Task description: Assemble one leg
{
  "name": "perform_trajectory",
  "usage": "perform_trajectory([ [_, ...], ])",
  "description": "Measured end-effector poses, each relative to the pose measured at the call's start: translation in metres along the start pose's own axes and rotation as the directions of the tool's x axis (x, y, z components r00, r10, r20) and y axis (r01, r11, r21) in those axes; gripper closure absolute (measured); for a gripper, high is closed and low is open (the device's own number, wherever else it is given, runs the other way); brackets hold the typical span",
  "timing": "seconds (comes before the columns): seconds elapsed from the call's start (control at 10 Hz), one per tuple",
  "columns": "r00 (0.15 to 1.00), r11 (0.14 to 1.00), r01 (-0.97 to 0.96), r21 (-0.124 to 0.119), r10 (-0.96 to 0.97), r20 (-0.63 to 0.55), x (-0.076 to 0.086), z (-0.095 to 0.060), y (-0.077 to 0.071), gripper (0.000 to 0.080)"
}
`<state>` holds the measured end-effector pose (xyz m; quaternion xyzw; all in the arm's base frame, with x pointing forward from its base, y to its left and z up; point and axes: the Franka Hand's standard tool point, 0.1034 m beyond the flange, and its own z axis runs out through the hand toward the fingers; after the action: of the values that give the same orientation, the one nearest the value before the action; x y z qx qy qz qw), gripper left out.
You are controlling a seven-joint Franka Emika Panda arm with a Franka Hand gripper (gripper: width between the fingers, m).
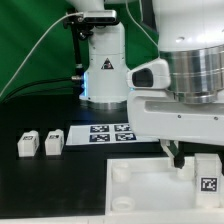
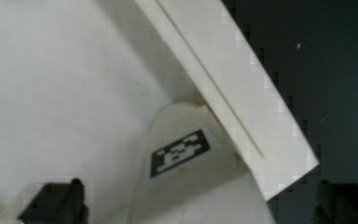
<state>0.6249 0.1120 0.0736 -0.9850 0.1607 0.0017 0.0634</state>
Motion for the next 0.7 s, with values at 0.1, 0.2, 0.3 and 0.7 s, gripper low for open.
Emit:
perform_trajectory([
  [0.1,0.997,0.997,0.076,-0.005,-0.076,-0.005,0.0001,0.0014,-0.0004,0.015],
  [0.2,0.997,0.997,0.075,-0.006,-0.075,-0.006,0.0005,0.0013,0.0002,0.0273],
  [0.3,0.999,0.999,0.051,-0.005,-0.051,-0.005,0.0004,0.0015,0.0003,0.0273],
  [0.7,0.974,0.974,-0.226,-0.002,0.226,-0.006,0.0004,0.0017,0.0003,0.0507],
])
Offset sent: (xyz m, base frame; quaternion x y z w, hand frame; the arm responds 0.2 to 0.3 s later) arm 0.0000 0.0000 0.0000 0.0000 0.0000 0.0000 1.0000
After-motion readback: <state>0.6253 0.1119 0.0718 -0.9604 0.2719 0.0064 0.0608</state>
